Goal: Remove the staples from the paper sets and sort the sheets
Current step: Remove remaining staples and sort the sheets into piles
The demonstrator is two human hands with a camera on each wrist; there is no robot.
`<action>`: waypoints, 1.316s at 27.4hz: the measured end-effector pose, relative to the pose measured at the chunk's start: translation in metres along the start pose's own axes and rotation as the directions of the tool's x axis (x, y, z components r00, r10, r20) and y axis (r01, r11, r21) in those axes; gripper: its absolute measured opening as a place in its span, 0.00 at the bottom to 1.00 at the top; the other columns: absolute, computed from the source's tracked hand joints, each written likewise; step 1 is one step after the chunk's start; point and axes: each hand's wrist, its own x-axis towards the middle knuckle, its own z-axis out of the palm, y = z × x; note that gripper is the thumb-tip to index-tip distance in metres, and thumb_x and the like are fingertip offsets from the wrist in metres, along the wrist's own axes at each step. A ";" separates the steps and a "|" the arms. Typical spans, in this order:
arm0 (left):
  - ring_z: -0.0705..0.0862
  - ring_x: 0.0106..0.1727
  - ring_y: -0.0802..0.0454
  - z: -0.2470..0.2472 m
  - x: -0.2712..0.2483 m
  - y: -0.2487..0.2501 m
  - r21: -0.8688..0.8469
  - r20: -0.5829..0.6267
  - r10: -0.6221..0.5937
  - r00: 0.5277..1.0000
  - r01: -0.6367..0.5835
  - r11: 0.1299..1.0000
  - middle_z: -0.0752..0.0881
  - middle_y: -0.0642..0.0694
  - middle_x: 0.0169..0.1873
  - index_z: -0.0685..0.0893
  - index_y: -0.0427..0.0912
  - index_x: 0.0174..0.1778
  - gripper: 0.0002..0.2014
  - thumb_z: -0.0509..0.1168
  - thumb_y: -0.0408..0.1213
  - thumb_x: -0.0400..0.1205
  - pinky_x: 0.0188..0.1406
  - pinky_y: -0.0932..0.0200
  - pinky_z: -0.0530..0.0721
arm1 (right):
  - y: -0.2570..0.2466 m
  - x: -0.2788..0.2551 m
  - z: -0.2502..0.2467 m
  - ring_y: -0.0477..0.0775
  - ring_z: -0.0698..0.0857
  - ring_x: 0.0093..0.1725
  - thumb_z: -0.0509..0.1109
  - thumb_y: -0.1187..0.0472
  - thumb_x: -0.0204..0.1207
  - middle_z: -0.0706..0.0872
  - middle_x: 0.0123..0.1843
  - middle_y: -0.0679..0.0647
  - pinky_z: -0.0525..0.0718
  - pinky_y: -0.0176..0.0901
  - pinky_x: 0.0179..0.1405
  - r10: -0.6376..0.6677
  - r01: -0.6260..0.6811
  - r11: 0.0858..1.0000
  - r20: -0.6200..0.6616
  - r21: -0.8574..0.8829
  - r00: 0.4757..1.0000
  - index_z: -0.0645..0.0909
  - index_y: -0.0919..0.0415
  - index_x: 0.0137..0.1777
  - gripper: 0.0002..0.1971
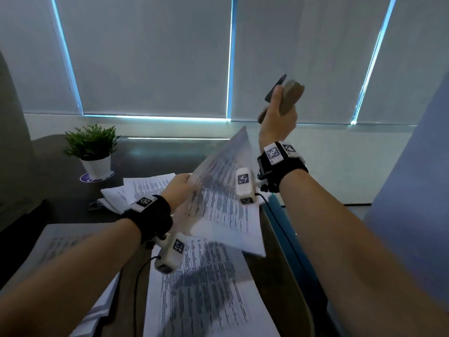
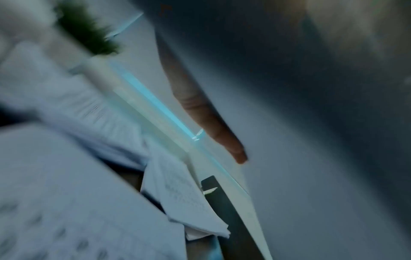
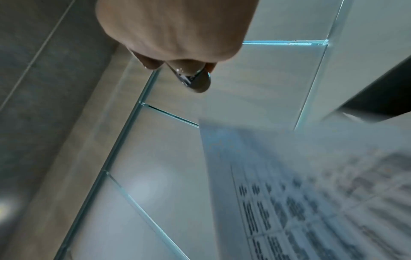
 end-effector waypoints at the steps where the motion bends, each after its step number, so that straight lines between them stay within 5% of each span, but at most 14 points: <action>1: 0.84 0.41 0.41 0.001 0.012 -0.011 -0.031 -0.039 -0.090 0.995 0.089 0.996 0.84 0.32 0.47 0.81 0.28 0.57 0.10 0.60 0.30 0.84 0.49 0.54 0.86 | 0.017 -0.001 0.000 0.51 0.87 0.32 0.72 0.42 0.77 0.89 0.37 0.58 0.85 0.41 0.33 0.051 -0.050 0.998 -0.010 0.030 0.999 0.85 0.64 0.49 0.22; 5: 0.82 0.58 0.43 0.015 0.047 -0.028 0.062 -0.183 -0.296 0.938 0.311 0.948 0.84 0.41 0.49 0.81 0.40 0.53 0.12 0.52 0.34 0.87 0.53 0.62 0.79 | 0.095 -0.022 -0.010 0.51 0.82 0.30 0.74 0.39 0.73 0.84 0.33 0.53 0.81 0.48 0.33 0.376 -0.379 0.925 0.073 0.032 0.924 0.81 0.58 0.41 0.20; 7: 0.81 0.52 0.42 0.020 0.084 -0.031 -0.284 -0.014 -0.380 0.925 0.361 0.888 0.78 0.41 0.39 0.74 0.41 0.40 0.10 0.54 0.29 0.86 0.35 0.65 0.85 | 0.135 -0.032 -0.019 0.52 0.82 0.36 0.73 0.38 0.74 0.87 0.41 0.56 0.80 0.47 0.37 0.470 -0.469 0.883 0.054 -0.035 0.881 0.83 0.59 0.45 0.21; 9: 0.81 0.41 0.45 0.029 0.107 -0.033 -0.353 -0.036 -0.345 0.938 0.311 0.883 0.76 0.44 0.38 0.70 0.43 0.35 0.14 0.53 0.24 0.85 0.26 0.65 0.86 | 0.163 -0.040 -0.028 0.53 0.82 0.38 0.73 0.39 0.74 0.89 0.48 0.63 0.77 0.42 0.33 0.535 -0.535 0.845 0.035 -0.021 0.844 0.84 0.64 0.53 0.26; 11: 0.82 0.39 0.49 0.036 0.120 -0.042 -0.396 0.000 -0.338 0.941 0.310 0.864 0.79 0.40 0.43 0.74 0.39 0.38 0.11 0.55 0.23 0.85 0.31 0.60 0.87 | 0.182 -0.042 -0.034 0.54 0.83 0.37 0.73 0.38 0.73 0.90 0.46 0.63 0.78 0.42 0.33 0.592 -0.592 0.806 -0.005 -0.023 0.806 0.84 0.65 0.53 0.27; 13: 0.84 0.46 0.42 0.039 0.125 -0.049 -0.408 0.041 -0.359 0.933 0.343 0.846 0.81 0.34 0.54 0.78 0.30 0.53 0.05 0.59 0.28 0.85 0.37 0.53 0.89 | 0.191 -0.045 -0.039 0.55 0.84 0.36 0.73 0.37 0.73 0.89 0.41 0.60 0.80 0.45 0.39 0.648 -0.648 0.760 -0.017 -0.054 0.762 0.82 0.62 0.47 0.25; 14: 0.83 0.53 0.39 0.038 0.125 -0.054 -0.391 0.026 -0.380 0.925 0.360 0.847 0.80 0.34 0.61 0.76 0.28 0.63 0.12 0.61 0.30 0.85 0.45 0.51 0.87 | 0.193 -0.046 -0.040 0.55 0.83 0.35 0.72 0.37 0.73 0.87 0.35 0.58 0.81 0.46 0.41 0.685 -0.683 0.727 -0.003 -0.062 0.729 0.81 0.61 0.44 0.24; 16: 0.79 0.64 0.39 0.026 0.113 -0.051 -0.120 -0.065 -0.385 0.921 0.375 0.919 0.77 0.35 0.69 0.72 0.29 0.72 0.19 0.60 0.32 0.86 0.54 0.55 0.80 | 0.197 -0.053 -0.038 0.55 0.79 0.29 0.73 0.41 0.74 0.79 0.24 0.57 0.84 0.50 0.46 0.760 -0.759 0.650 0.040 -0.047 0.648 0.79 0.63 0.39 0.23; 18: 0.78 0.69 0.38 0.009 0.092 -0.056 0.102 -0.226 -0.337 0.914 0.366 0.925 0.78 0.33 0.69 0.74 0.28 0.71 0.18 0.56 0.31 0.86 0.46 0.63 0.78 | 0.201 -0.075 -0.035 0.56 0.74 0.27 0.74 0.45 0.74 0.72 0.24 0.58 0.82 0.52 0.46 0.826 -0.827 0.561 0.084 -0.033 0.557 0.77 0.64 0.36 0.21; 20: 0.78 0.69 0.35 -0.004 0.066 -0.060 0.340 -0.194 -0.263 0.945 0.316 0.886 0.78 0.29 0.68 0.76 0.24 0.67 0.17 0.54 0.26 0.85 0.51 0.56 0.80 | 0.206 -0.100 -0.034 0.56 0.73 0.25 0.74 0.48 0.74 0.71 0.24 0.59 0.81 0.50 0.40 0.861 -0.861 0.506 0.087 -0.042 0.502 0.76 0.65 0.36 0.19; 23: 0.80 0.59 0.33 -0.026 0.028 -0.092 0.365 -0.259 -0.308 0.915 0.388 0.846 0.78 0.25 0.64 0.79 0.25 0.58 0.15 0.59 0.31 0.80 0.52 0.48 0.79 | 0.211 -0.134 -0.040 0.57 0.73 0.23 0.70 0.47 0.77 0.68 0.16 0.56 0.76 0.41 0.28 0.894 -0.895 0.443 0.095 -0.046 0.438 0.74 0.63 0.32 0.22; 27: 0.77 0.65 0.35 -0.032 -0.009 -0.138 0.417 -0.205 -0.405 0.891 0.454 0.787 0.79 0.31 0.65 0.82 0.35 0.63 0.35 0.62 0.53 0.63 0.65 0.51 0.77 | 0.216 -0.156 -0.051 0.57 0.77 0.29 0.68 0.42 0.78 0.75 0.22 0.56 0.71 0.39 0.25 0.858 -0.843 0.513 0.114 -0.158 0.501 0.77 0.63 0.36 0.22; 29: 0.73 0.69 0.36 -0.025 -0.022 -0.148 0.480 -0.152 -0.408 0.900 0.428 0.765 0.74 0.33 0.69 0.77 0.37 0.69 0.37 0.68 0.58 0.68 0.69 0.53 0.74 | 0.215 -0.157 -0.058 0.57 0.80 0.30 0.68 0.43 0.79 0.78 0.27 0.58 0.73 0.41 0.29 0.823 -0.807 0.567 0.169 -0.167 0.543 0.78 0.62 0.38 0.20; 36: 0.44 0.84 0.37 -0.011 -0.036 -0.170 0.490 0.008 -0.256 0.967 0.219 0.844 0.45 0.36 0.83 0.37 0.32 0.82 0.49 0.65 0.50 0.82 0.82 0.51 0.46 | 0.222 -0.160 -0.063 0.55 0.83 0.25 0.74 0.50 0.77 0.83 0.29 0.58 0.78 0.48 0.30 0.786 -0.790 0.603 0.248 -0.110 0.566 0.78 0.65 0.47 0.17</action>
